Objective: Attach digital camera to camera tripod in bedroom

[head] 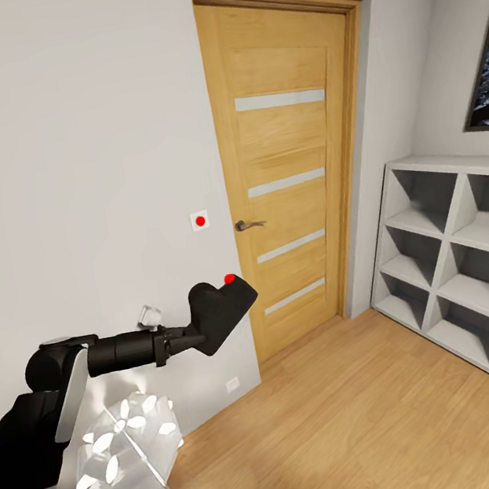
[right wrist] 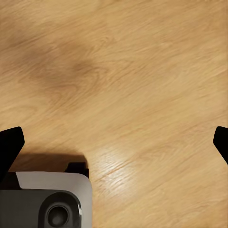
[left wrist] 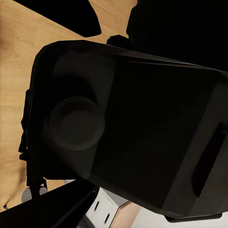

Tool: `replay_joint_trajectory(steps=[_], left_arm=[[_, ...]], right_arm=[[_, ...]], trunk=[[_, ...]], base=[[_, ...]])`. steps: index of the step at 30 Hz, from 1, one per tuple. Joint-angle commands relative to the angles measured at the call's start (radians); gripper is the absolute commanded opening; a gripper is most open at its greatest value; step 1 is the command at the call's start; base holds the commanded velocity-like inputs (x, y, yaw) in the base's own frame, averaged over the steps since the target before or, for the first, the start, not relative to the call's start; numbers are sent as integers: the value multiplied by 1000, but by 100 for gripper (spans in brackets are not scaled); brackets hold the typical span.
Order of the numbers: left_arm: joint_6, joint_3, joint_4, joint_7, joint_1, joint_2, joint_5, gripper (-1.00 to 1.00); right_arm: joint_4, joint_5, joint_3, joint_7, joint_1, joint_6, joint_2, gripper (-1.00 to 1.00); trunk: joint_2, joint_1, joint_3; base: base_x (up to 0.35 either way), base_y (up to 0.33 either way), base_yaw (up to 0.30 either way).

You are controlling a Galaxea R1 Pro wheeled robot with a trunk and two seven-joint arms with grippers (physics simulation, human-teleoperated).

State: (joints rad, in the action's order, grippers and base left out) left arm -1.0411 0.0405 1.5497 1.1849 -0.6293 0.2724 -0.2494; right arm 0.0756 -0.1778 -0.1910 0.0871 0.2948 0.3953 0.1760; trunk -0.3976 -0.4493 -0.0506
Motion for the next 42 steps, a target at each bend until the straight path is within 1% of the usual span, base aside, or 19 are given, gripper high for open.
replay_joint_trajectory(steps=[1, 7, 12, 42], left_arm=[[-6, 1, 0, 2, -1, 1, -4, -100], [-6, 1, 0, 2, -1, 1, -4, -100], [-6, 1, 0, 1, -1, 1, -4, -100], [-6, -1, -2, 2, -1, 1, -4, -100]], right_arm=[[4, -8, -9, 2, 2, 7, 1, 100], [4, -8, -9, 2, 2, 7, 1, 100], [4, -8, -9, 2, 2, 7, 1, 100], [4, -8, -9, 2, 2, 7, 2, 100]], trunk=[[-2, -1, -2], [-2, -1, -2], [-2, -1, -2], [-2, -1, -2]], base=[[6, -6, -1], [3, -3, -20], [1, -1, -178], [0, 0, -291]])
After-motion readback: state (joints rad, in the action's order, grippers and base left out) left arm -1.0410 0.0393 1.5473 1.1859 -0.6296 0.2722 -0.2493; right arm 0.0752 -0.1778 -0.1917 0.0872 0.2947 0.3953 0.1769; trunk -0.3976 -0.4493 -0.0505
